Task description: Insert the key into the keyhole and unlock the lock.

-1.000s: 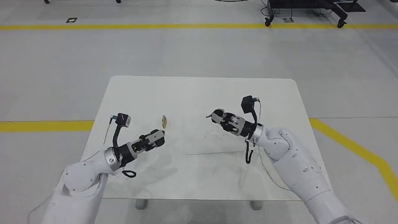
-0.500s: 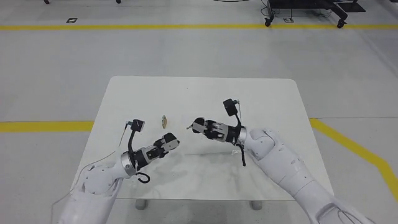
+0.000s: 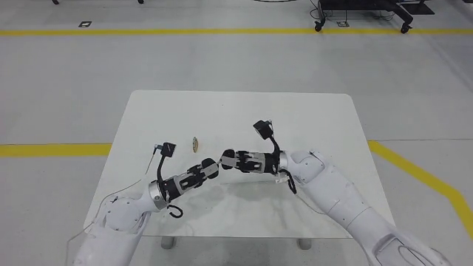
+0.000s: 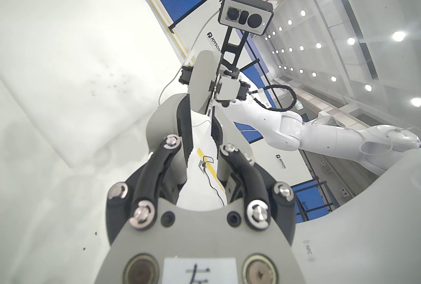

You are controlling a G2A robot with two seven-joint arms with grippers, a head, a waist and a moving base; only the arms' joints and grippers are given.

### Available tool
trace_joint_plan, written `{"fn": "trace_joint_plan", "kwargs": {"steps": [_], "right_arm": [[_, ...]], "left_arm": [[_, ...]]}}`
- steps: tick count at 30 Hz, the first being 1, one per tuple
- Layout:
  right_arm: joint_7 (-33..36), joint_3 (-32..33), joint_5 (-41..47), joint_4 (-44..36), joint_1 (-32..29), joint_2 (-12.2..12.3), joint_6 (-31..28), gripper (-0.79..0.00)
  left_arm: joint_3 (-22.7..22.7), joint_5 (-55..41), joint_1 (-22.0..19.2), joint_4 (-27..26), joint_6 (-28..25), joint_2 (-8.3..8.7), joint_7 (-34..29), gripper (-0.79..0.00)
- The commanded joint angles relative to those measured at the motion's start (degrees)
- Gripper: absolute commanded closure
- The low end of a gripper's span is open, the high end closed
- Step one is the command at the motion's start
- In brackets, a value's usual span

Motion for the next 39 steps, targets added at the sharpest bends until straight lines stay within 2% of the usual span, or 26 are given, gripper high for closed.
{"fn": "trace_joint_plan", "kwargs": {"steps": [1,4,6,10,12,14,39], "right_arm": [[2.47,0.10,1.82,0.81,0.24,-0.21,0.00,0.000],[2.47,-0.62,1.46,1.69,0.68,-0.50,0.00,0.000],[2.47,-1.10,1.33,2.09,0.94,-0.65,0.00,0.000],[2.47,-1.65,1.26,2.93,1.44,-0.87,0.00,0.000],[2.47,-2.06,1.20,3.14,1.64,-0.95,0.00,0.000],[2.47,-2.44,1.12,3.36,1.86,-1.00,0.00,0.000],[2.47,-2.26,2.41,2.83,1.50,-0.49,0.00,0.000]], "left_arm": [[0.05,-0.43,0.00,0.03,0.10,0.08,0.10,-0.052],[0.09,-0.82,0.05,0.00,-0.08,0.21,0.00,-0.006],[0.13,-1.05,0.07,0.03,-0.13,0.29,0.08,-0.028],[0.37,-1.21,0.09,0.05,-0.07,0.43,0.20,-0.006],[0.53,-1.19,0.05,0.10,-0.08,0.49,0.34,-0.031],[0.74,-1.09,0.01,0.13,-0.13,0.54,0.43,0.000],[0.77,1.55,0.46,-0.59,-1.90,1.39,3.83,0.000]]}}
